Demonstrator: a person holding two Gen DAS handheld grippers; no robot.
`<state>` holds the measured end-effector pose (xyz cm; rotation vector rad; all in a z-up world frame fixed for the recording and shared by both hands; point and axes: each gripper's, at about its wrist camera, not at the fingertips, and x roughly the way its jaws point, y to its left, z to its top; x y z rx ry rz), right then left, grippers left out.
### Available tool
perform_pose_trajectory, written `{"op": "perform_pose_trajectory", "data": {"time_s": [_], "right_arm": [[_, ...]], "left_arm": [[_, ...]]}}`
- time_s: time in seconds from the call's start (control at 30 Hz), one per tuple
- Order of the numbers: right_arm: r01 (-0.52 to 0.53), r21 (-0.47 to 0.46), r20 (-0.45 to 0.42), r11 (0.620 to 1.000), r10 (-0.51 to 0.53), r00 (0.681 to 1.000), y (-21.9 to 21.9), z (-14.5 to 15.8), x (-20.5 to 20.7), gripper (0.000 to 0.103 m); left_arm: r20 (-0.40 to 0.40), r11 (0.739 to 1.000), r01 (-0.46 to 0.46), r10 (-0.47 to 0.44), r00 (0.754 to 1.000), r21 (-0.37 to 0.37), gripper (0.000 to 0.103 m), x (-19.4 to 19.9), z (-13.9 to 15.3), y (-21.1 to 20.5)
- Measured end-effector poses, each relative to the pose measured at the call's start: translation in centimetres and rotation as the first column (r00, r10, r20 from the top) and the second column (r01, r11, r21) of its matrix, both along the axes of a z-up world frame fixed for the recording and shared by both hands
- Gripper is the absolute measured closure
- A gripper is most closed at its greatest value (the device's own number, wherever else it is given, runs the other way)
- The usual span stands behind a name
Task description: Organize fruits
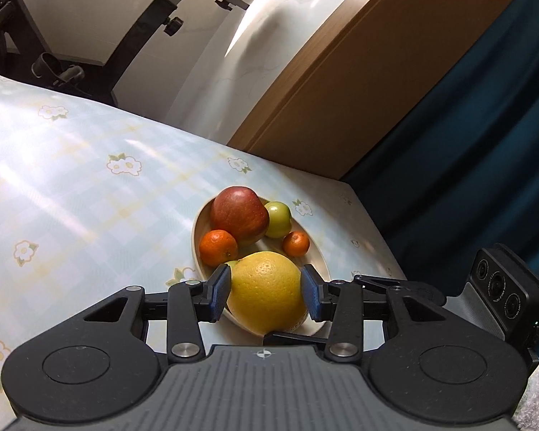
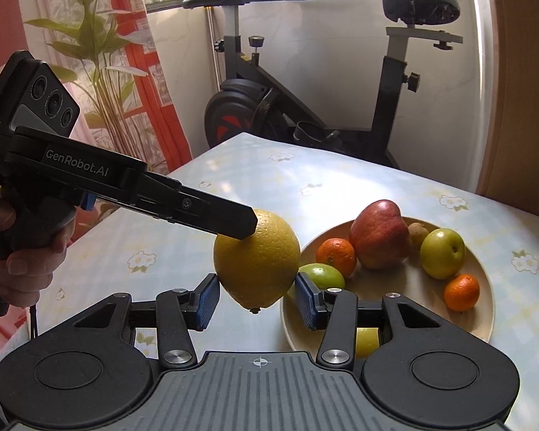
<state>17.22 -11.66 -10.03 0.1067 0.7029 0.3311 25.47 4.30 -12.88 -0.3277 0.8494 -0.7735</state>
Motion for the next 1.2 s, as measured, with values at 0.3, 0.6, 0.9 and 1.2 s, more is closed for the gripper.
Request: {"op": "perform_pose_trajectory", "data": {"time_s": [0.3,0.6,0.9,1.2], "right_arm": [[0.118,-0.033,0.020,0.992,-0.118,0.993,-6.4,0.4,1.6,0.060],[0.193,-0.005,-0.036,0.981,-0.193,0.980,-9.6,-3.1,2.6,0.061],[0.216,0.001,-0.039,0.976,-0.216,0.976,-10.1,-4.0,2.4,0.064],[0.201,-0.093,0.003,0.975,-0.202,0.979,-8.9,-3.4,2.5,0.063]], "left_arm": [[0.023,0.996,0.055,-0.056,0.998,0.066,0.059,3.3,1.1,-6.9],[-0.042,0.981,0.081,-0.075,0.996,0.174,0.060,5.7,-1.9,-10.9],[-0.068,0.980,0.079,-0.067,0.995,0.183,0.065,6.5,-2.6,-12.1],[-0.021,0.983,-0.010,0.014,1.000,0.185,0.066,5.7,-0.9,-9.4]]}}
